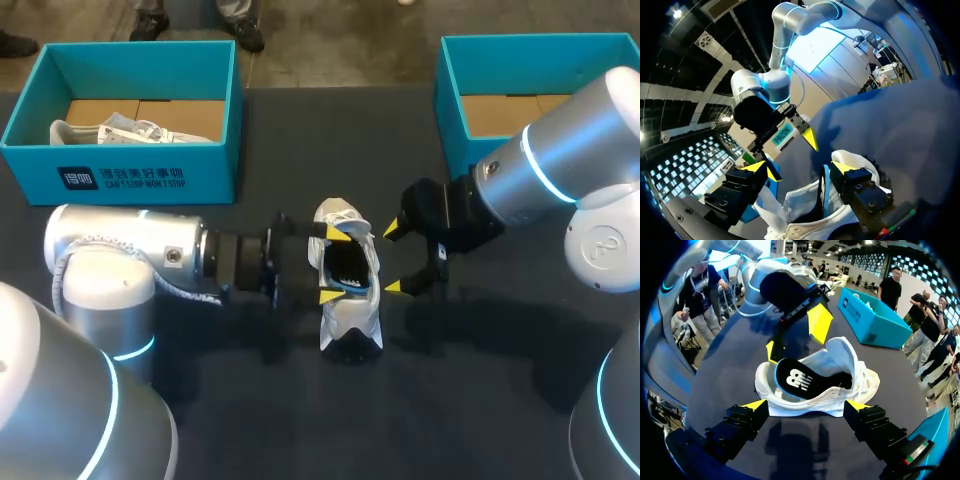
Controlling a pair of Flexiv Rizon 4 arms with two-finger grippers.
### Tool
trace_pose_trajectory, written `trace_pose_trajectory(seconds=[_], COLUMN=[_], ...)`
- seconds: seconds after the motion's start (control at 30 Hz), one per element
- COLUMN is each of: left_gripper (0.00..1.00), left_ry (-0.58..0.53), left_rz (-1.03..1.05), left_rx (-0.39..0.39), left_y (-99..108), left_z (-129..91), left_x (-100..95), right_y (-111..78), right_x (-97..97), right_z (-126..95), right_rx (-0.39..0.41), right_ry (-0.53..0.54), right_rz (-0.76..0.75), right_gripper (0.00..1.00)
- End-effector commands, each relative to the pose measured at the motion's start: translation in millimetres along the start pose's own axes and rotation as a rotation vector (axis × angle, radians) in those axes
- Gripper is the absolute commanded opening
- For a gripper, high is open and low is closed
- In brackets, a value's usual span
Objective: Take the shoe out of the shoebox, open the shoe tongue, remove and reinsert the insole, then place the shoe into the shoebox
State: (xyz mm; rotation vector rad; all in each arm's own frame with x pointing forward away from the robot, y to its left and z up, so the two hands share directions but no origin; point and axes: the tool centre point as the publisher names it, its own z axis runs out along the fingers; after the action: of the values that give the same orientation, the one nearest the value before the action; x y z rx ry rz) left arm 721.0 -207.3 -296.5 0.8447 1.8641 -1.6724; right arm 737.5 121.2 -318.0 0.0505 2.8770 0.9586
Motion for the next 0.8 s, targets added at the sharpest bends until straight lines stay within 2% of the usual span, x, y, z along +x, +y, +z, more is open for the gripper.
trace_pose_trajectory(seconds=[0.03,0.07,0.13,0.17,0.2,0.27,0.3,0.53,0.8], left_gripper=[0.79,0.74,0.50,0.48,0.36,0.25,0.00,0.00,0.00], left_ry=[0.005,0.006,0.005,0.005,0.008,0.036,0.044,0.209,0.368], left_rz=[0.002,0.002,-0.001,-0.001,-0.005,-0.007,-0.013,0.008,0.019], left_rx=[-0.004,0.000,0.002,0.003,0.006,0.006,0.010,0.010,0.017], left_y=[-8,-9,-10,-11,-13,-15,-17,-24,-23], left_z=[-5,-5,-5,-6,-6,-8,-10,-22,-29], left_x=[-1.5,-1.8,-2.7,-2.8,-2.9,-3.0,-3.2,-2.8,-0.2], right_y=[1.2,1.2,1.2,1.2,1.2,1.2,1.2,1.2,1.2], right_x=[1.2,1.2,1.2,1.2,1.2,1.2,1.2,1.2,1.2], right_z=[1,1,1,1,1,1,1,1,1], right_rx=[0.006,0.006,0.006,0.006,0.006,0.006,0.006,0.006,0.006], right_ry=[-0.004,-0.004,-0.004,-0.004,-0.004,-0.004,-0.004,-0.004,-0.004], right_rz=[0.001,0.001,0.001,0.001,0.001,0.001,0.001,0.001,0.001], right_gripper=[1.00,1.00,1.00,1.00,1.00,1.00,1.00,1.00,1.00])
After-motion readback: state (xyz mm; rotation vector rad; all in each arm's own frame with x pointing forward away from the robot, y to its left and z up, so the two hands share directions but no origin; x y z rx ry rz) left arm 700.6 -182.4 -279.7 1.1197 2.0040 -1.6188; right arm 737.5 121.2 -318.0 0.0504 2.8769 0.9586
